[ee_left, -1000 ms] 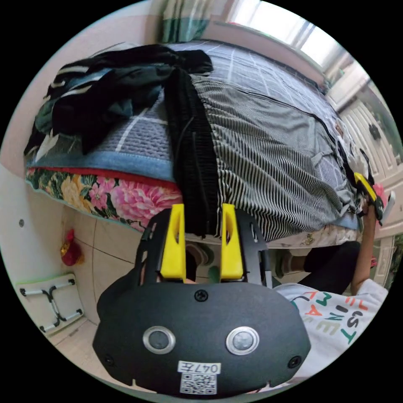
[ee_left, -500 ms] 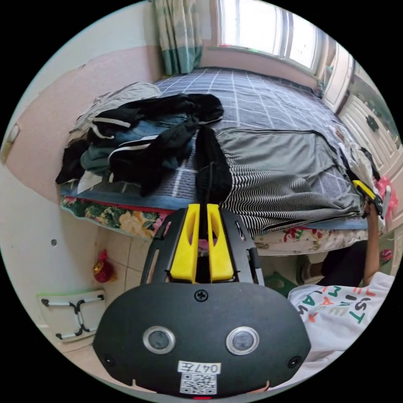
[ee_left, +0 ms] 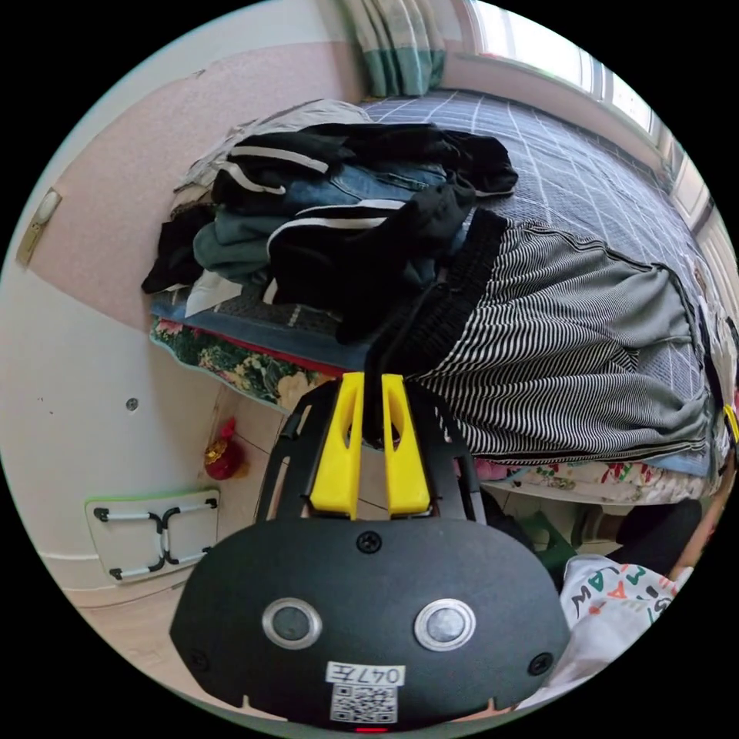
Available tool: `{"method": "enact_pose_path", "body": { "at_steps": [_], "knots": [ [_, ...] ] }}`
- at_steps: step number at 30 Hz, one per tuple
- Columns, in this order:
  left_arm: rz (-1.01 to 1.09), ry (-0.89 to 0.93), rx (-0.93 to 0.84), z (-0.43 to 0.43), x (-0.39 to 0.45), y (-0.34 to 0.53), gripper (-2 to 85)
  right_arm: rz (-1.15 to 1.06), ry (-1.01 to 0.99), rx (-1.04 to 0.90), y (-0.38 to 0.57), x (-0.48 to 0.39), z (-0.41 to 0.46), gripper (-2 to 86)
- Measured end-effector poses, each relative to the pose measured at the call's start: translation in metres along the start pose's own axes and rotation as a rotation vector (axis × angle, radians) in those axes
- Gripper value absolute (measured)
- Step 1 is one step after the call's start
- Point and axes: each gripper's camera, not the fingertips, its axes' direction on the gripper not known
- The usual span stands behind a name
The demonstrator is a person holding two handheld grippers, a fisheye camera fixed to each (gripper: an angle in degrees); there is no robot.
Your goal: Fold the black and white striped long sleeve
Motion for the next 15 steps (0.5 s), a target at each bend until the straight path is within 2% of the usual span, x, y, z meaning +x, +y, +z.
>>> {"method": "enact_pose_path", "body": {
  "at_steps": [3,7,9,11,15],
  "knots": [
    [-0.001,-0.001,0.047,-0.010,-0.002,0.004,6.2,-0.001,-0.001,-0.130,0.005,0.012,0.014,4.7],
    [-0.059,0.066,0.168,-0.044,-0.026,0.016,6.9,-0.169,-0.008,-0.222,0.026,0.004,0.030,7.3],
    [-0.031,0.251,0.214,-0.061,-0.036,0.021,7.9,-0.281,-0.011,-0.238,0.037,-0.004,0.037,7.4],
    [0.029,0.376,0.189,-0.064,-0.033,0.018,9.8,-0.374,-0.031,-0.230,0.045,-0.009,0.044,5.7],
    [0.202,0.540,0.125,-0.054,0.002,0.004,11.6,-0.441,-0.166,-0.185,0.040,0.000,0.053,1.5]
  ]
}}
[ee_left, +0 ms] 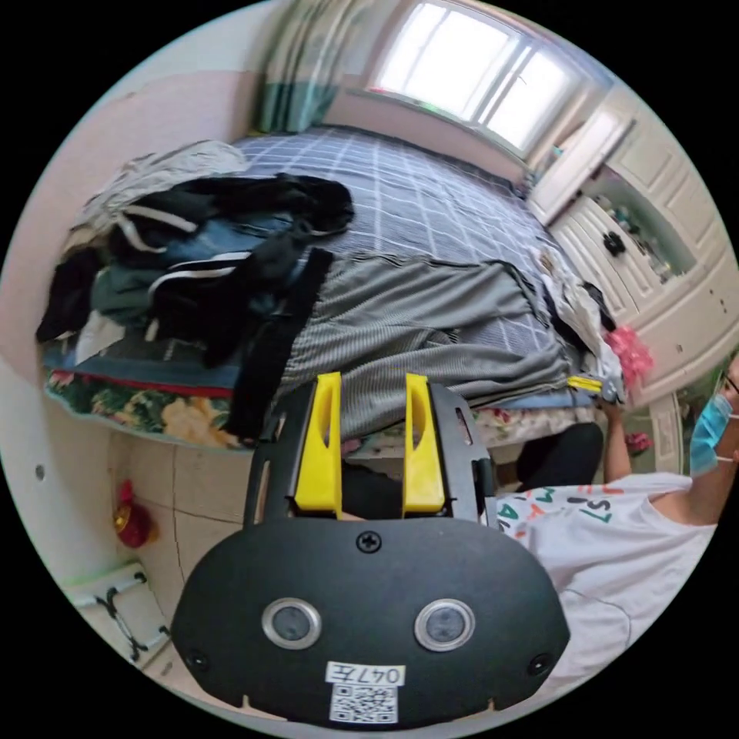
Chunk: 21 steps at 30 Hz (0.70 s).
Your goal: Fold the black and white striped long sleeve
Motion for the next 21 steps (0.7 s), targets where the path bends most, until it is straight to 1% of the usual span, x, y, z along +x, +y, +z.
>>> {"method": "enact_pose_path", "body": {
  "at_steps": [1,3,5,7,9,11,14,16,18,21],
  "knots": [
    [0.020,0.028,-0.005,0.005,0.004,-0.003,11.6,0.000,-0.039,0.001,-0.001,0.007,0.002,0.8],
    [0.094,0.145,-0.037,0.025,0.017,-0.018,11.4,-0.006,-0.084,-0.006,-0.001,0.019,-0.001,0.9],
    [0.137,0.199,-0.077,0.038,0.026,-0.028,11.2,0.009,-0.167,0.078,0.004,0.034,-0.015,3.8],
    [0.175,0.215,-0.116,0.049,0.033,-0.037,11.2,0.007,-0.237,0.159,0.009,0.042,-0.024,6.9],
    [0.208,0.247,-0.130,0.059,0.041,-0.044,11.2,-0.013,-0.227,0.115,0.007,0.044,-0.018,7.3],
    [0.231,0.289,-0.134,0.066,0.047,-0.047,11.6,-0.073,-0.172,0.029,0.003,0.039,0.000,5.6],
    [0.278,0.338,-0.156,0.082,0.058,-0.050,12.9,-0.054,-0.197,0.071,0.005,0.050,0.004,1.5],
    [0.297,0.389,-0.167,0.092,0.064,-0.052,13.4,-0.016,-0.188,0.111,0.009,0.060,-0.001,0.6],
    [0.285,0.487,-0.179,0.105,0.067,-0.060,13.6,0.007,-0.213,0.119,0.012,0.068,-0.010,0.3],
    [0.286,0.522,-0.229,0.112,0.071,-0.068,13.7,-0.012,-0.168,0.140,0.027,0.067,-0.044,0.1]
  ]
}}
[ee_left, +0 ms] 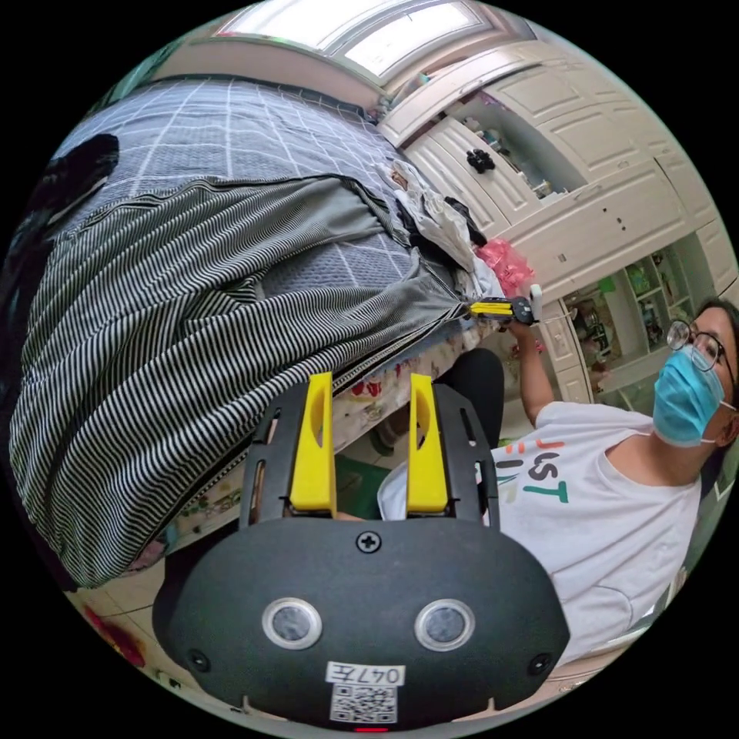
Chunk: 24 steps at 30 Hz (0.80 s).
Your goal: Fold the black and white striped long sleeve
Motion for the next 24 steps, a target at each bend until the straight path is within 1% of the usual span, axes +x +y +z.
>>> {"method": "enact_pose_path", "body": {
  "at_steps": [3,6,7,8,9,11,13,15,16,17,18,20,21,22,24],
  "knots": [
    [0.034,-0.011,-0.049,-0.001,0.005,-0.004,13.7,0.013,0.014,-0.020,0.023,-0.010,-0.027,0.1],
    [0.040,-0.026,-0.062,-0.007,0.005,-0.009,13.6,0.061,-0.065,-0.145,0.045,-0.011,-0.017,0.3],
    [0.040,-0.031,-0.056,-0.010,0.005,-0.010,13.6,0.082,-0.106,-0.216,0.052,-0.011,-0.006,0.4],
    [0.037,-0.043,-0.036,-0.017,0.003,-0.012,13.6,0.102,-0.135,-0.280,0.057,-0.009,0.005,0.9],
    [0.028,-0.059,-0.010,-0.025,0.001,-0.013,13.5,0.113,-0.145,-0.299,0.059,-0.008,0.009,1.1],
    [0.003,-0.095,0.022,-0.039,-0.005,-0.013,13.4,0.175,-0.200,-0.286,0.062,0.004,0.010,4.5],
    [-0.041,-0.152,0.047,-0.052,-0.013,-0.011,13.3,0.218,-0.196,-0.256,0.057,0.016,0.001,7.5],
    [-0.088,-0.196,0.102,-0.070,-0.023,-0.006,12.8,0.218,-0.196,-0.146,0.044,0.025,-0.019,8.2],
    [-0.095,-0.195,0.121,-0.074,-0.026,-0.006,12.6,0.204,-0.165,-0.064,0.032,0.029,-0.031,8.5],
    [-0.098,-0.178,0.163,-0.081,-0.028,-0.007,12.0,0.191,-0.115,-0.007,0.016,0.035,-0.038,8.5],
    [-0.082,-0.146,0.197,-0.085,-0.029,-0.011,11.7,0.188,-0.082,0.010,0.008,0.038,-0.040,8.6],
    [-0.049,-0.109,0.220,-0.086,-0.029,-0.023,11.6,0.186,0.059,0.007,-0.025,0.054,-0.032,9.1],
    [-0.036,-0.109,0.204,-0.084,-0.028,-0.034,11.8,0.176,0.078,-0.002,-0.034,0.057,-0.028,9.3],
    [-0.028,-0.116,0.188,-0.081,-0.026,-0.040,12.0,0.138,0.086,-0.024,-0.050,0.064,-0.016,9.4],
    [0.011,-0.160,0.105,-0.068,-0.020,-0.066,12.9,0.041,0.032,-0.068,-0.073,0.070,0.004,9.6]
  ]
}}
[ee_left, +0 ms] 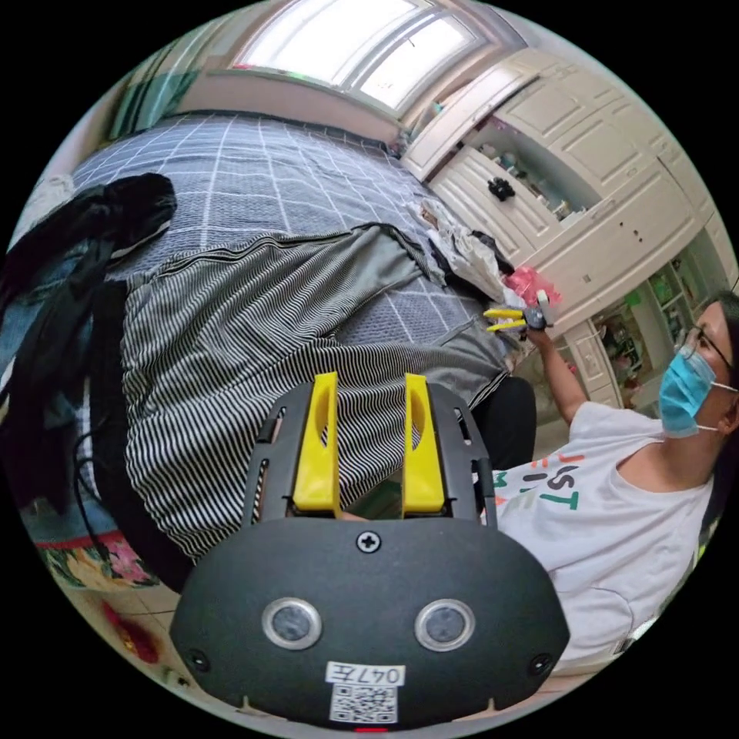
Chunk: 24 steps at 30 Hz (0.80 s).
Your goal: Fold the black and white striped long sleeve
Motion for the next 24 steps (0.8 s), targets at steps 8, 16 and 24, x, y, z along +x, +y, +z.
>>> {"method": "enact_pose_path", "body": {
  "at_steps": [8,16,24],
  "knots": [
    [0.073,-0.235,-0.192,0.042,0.021,-0.050,13.8,-0.162,-0.043,-0.131,-0.055,0.011,0.035,0.5],
    [0.026,-0.279,-0.230,0.066,0.001,-0.086,13.8,0.063,0.079,-0.195,-0.070,0.049,0.038,0.7],
    [0.035,-0.212,-0.136,0.049,-0.003,-0.095,13.1,0.153,0.195,0.122,-0.096,0.046,-0.007,6.1]
  ]
}}
